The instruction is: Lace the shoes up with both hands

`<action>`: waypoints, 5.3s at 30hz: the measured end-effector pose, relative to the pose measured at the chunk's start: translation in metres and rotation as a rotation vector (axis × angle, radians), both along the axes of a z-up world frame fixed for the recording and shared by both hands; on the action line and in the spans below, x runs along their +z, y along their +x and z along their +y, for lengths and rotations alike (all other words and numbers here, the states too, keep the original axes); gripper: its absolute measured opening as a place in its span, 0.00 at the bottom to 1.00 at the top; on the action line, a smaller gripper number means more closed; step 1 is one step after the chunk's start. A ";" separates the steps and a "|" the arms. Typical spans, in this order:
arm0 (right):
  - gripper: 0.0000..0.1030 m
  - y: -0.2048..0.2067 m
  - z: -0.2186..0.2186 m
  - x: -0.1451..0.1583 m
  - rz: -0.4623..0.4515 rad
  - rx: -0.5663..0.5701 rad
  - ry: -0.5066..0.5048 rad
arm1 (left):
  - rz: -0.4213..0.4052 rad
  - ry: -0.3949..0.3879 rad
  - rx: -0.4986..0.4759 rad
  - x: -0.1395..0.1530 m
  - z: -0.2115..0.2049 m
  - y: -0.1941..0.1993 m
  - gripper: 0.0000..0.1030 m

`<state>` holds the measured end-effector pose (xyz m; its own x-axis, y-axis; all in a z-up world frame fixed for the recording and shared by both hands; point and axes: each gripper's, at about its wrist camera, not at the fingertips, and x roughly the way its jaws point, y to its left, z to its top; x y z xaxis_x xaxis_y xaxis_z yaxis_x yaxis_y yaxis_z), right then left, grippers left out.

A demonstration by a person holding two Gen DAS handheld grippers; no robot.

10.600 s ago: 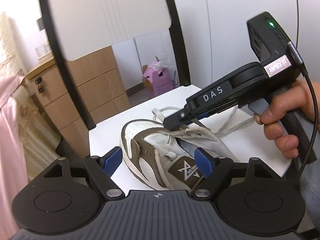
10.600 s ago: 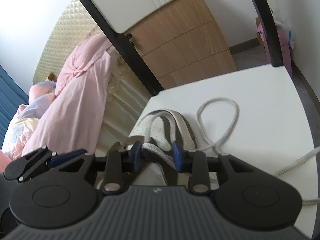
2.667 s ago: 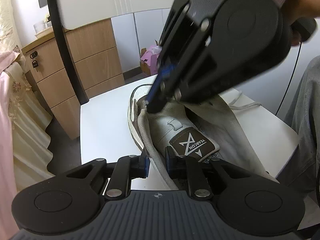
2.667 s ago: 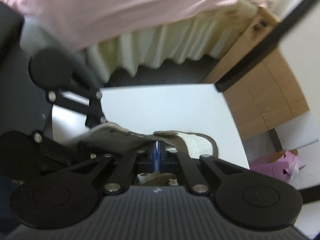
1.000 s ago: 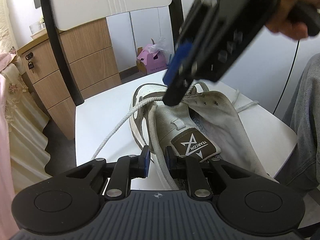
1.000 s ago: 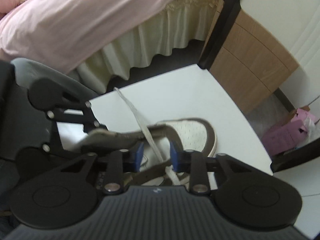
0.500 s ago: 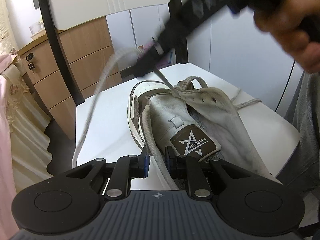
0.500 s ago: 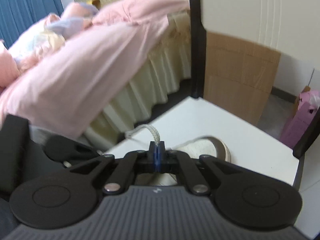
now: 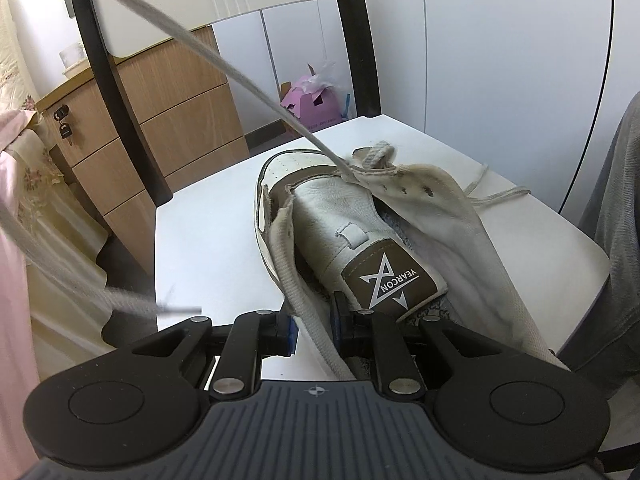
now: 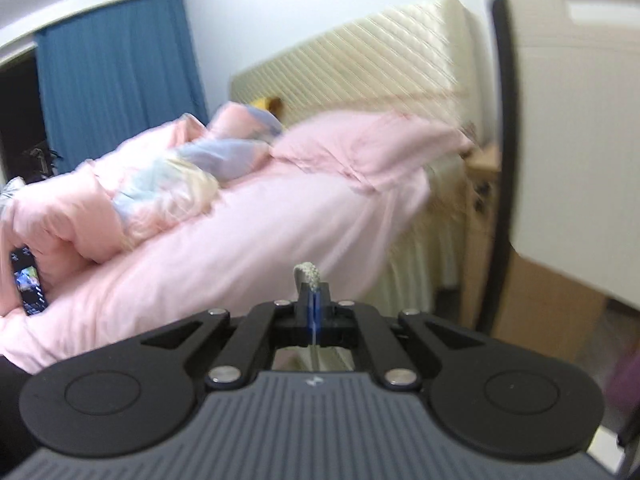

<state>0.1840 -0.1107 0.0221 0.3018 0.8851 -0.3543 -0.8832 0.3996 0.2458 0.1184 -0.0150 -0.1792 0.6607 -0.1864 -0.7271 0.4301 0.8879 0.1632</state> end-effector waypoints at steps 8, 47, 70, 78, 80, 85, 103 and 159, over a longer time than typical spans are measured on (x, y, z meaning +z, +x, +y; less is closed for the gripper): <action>0.02 0.006 0.028 0.016 -0.004 0.046 -0.017 | 0.012 -0.011 -0.005 0.001 0.000 0.002 0.17; 1.00 0.070 -0.139 -0.213 1.049 -0.541 0.252 | 0.018 -0.046 -0.036 -0.001 0.004 0.005 0.20; 0.77 0.055 -0.053 -0.145 0.323 -0.311 -0.269 | 0.016 -0.054 -0.032 -0.002 0.005 0.006 0.20; 0.27 0.053 -0.039 -0.170 0.349 -0.322 -0.390 | 0.014 -0.060 -0.028 -0.002 0.006 0.005 0.20; 0.27 0.056 -0.046 -0.172 0.389 -0.340 -0.367 | 0.014 -0.060 -0.027 -0.002 0.005 0.005 0.20; 0.10 0.054 -0.058 -0.172 0.481 -0.399 -0.254 | 0.010 -0.050 -0.018 -0.002 0.002 0.006 0.19; 0.02 0.047 -0.064 -0.141 0.473 -0.327 0.049 | -0.003 0.040 0.004 -0.003 -0.012 0.007 0.19; 0.64 0.047 -0.148 -0.141 0.503 -0.789 0.072 | -0.094 -0.166 0.374 0.016 -0.011 0.001 0.10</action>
<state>0.2307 -0.2590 -0.1186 0.6503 0.5145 -0.5589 -0.1462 0.8067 0.5725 0.1193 -0.0262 -0.1630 0.7673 -0.0304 -0.6406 0.0632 0.9976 0.0283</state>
